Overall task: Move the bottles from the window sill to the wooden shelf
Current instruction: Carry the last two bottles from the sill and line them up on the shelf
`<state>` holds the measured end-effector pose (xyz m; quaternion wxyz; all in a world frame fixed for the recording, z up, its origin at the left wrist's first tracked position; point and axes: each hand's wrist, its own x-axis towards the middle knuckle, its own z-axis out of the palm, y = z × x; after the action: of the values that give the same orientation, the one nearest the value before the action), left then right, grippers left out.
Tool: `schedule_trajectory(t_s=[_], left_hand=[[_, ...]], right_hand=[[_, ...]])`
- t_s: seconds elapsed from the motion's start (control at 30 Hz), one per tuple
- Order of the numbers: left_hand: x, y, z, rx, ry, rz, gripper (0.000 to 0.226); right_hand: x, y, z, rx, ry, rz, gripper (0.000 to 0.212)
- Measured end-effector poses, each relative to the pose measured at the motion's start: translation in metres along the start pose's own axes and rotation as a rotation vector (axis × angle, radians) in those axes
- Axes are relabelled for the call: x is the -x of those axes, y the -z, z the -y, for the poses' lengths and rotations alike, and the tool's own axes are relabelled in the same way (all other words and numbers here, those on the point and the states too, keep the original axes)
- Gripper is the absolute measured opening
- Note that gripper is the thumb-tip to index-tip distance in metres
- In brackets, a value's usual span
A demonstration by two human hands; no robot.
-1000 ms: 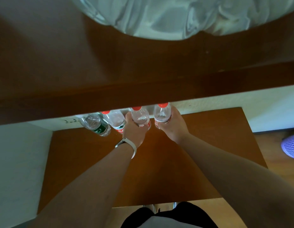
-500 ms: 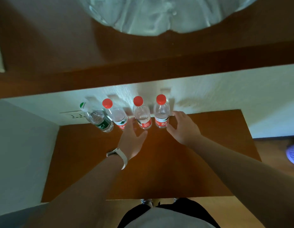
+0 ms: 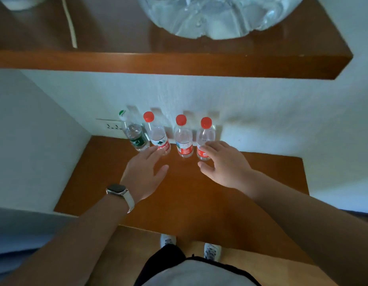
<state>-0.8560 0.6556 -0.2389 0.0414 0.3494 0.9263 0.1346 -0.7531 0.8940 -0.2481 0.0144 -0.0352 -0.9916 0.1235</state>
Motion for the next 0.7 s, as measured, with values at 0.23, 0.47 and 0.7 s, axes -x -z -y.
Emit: schedule_trajectory(t_s=[0.23, 0.47, 0.7], left_hand=[[0.050, 0.029, 0.008, -0.110, 0.127, 0.021, 0.052], [0.109, 0.068, 0.037, -0.147, 0.340, -0.022, 0.055], [0.204, 0.113, 0.090, -0.139, 0.413, -0.140, 0.053]], right_hand=[[-0.015, 0.012, 0.053, 0.016, 0.161, 0.053, 0.055], [-0.024, 0.027, 0.136, 0.058, 0.345, 0.065, 0.058], [-0.018, 0.031, 0.246, 0.065, 0.499, 0.065, 0.056]])
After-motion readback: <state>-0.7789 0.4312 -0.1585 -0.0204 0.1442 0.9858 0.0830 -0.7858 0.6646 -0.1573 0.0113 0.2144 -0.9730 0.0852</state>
